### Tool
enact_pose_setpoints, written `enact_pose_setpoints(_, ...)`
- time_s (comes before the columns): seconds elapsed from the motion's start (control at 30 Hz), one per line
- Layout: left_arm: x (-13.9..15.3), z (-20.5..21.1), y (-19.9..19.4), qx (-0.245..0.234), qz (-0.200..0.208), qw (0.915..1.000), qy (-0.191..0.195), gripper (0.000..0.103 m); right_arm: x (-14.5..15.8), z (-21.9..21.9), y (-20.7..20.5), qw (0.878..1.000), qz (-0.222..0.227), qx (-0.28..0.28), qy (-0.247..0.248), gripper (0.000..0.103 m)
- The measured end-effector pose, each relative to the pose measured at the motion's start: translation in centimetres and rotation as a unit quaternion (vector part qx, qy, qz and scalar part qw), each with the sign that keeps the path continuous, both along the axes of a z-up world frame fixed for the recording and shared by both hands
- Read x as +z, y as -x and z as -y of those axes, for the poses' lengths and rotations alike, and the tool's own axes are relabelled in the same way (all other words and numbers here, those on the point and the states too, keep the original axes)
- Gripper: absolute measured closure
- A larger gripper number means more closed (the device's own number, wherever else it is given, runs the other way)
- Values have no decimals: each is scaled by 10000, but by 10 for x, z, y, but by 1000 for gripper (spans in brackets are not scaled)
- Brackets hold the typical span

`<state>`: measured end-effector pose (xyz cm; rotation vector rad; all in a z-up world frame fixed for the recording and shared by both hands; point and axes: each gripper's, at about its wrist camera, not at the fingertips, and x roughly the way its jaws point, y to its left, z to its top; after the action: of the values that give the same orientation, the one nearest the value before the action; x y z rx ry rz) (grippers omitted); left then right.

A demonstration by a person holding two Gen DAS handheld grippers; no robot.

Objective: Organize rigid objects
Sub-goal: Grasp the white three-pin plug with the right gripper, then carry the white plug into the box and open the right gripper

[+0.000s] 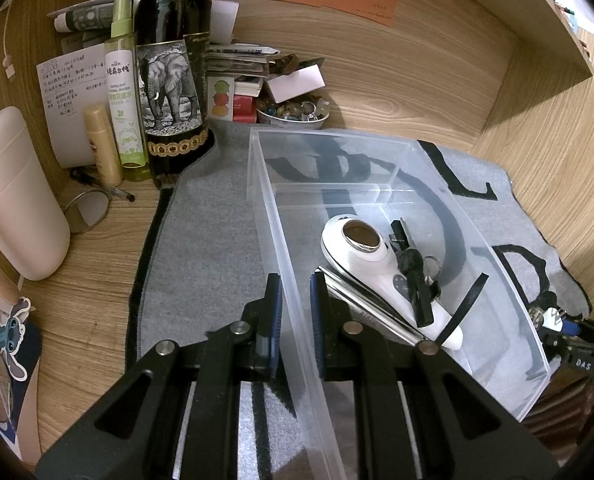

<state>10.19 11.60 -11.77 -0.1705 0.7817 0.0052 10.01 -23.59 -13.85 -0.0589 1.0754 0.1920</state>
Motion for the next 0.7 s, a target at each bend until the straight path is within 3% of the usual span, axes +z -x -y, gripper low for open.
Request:
enact_pose_setpoints(0.1,0,0,0,0,-3,10000,5,90,3,3,-2,9999,69,-34,-80,66)
enact_pose_setpoints(0.4,0,0,0,-4,-2,10000,4,90,25,-11,-16,9987,495,39,-130,67)
enact_pose_setpoints(0.7,-1,-1,1,-2,0,10000,20,90,62,-54,-31,9915,1057,646,-389,67)
